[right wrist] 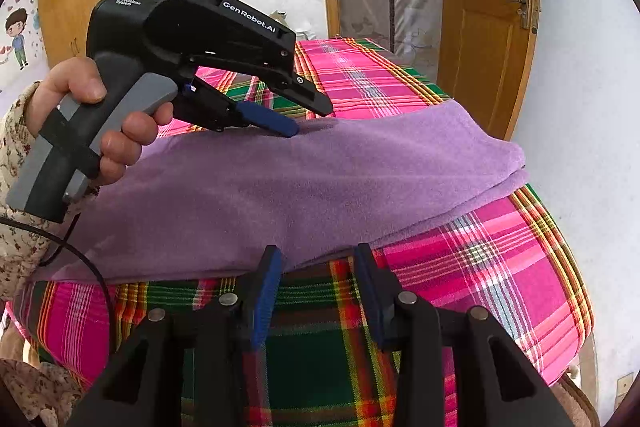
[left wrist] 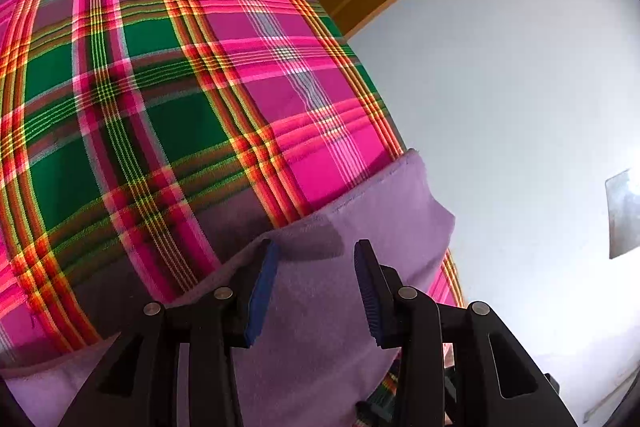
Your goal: Fold clothes
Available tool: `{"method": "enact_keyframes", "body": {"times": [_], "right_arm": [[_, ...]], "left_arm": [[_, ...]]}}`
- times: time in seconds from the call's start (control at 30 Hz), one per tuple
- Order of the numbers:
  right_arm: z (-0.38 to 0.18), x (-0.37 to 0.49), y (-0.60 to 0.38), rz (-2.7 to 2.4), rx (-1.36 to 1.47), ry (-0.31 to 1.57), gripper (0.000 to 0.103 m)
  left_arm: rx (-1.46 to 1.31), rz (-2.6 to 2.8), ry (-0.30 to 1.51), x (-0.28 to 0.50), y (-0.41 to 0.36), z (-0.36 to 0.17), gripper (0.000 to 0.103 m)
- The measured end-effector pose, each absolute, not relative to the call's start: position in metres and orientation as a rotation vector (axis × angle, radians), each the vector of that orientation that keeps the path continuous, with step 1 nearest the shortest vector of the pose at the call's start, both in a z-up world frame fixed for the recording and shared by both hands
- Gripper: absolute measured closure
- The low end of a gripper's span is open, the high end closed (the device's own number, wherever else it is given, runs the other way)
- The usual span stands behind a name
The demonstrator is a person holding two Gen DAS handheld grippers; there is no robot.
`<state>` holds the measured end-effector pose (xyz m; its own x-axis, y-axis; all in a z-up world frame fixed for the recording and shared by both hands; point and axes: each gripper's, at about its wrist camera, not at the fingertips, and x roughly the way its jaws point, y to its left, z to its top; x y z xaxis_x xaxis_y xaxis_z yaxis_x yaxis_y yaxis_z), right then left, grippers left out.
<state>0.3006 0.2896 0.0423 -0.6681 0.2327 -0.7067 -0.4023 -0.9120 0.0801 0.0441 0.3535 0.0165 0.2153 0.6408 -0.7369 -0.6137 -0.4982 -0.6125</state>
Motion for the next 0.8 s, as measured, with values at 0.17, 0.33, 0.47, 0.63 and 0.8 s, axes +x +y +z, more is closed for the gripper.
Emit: {"method": "enact_keyframes", "body": {"times": [0.17,0.33,0.47,0.63,0.8], "right_arm": [[0.053,0.317,0.310,2.506,-0.920,0.409,0.066],[0.060,0.339,0.354,2.358,-0.806,0.483,0.065],[0.057,0.349,0.389,2.270,-0.766,0.586,0.065],[0.058,0.342,0.411,2.251,-0.749,0.594,0.065],[0.055,0.331,0.430,2.253,-0.769,0.671,0.064]], "left_arm": [[-1.433,1.539,-0.009,0.047,0.345,0.023,0.062],[-1.411,1.552,-0.029,0.045,0.334,0.033,0.062],[-1.405,1.544,-0.042,0.052,0.324,0.036,0.062],[-1.395,1.523,-0.017,0.067,0.317,0.042,0.062],[-1.382,1.498,0.027,0.083,0.319,0.044,0.062]]}}
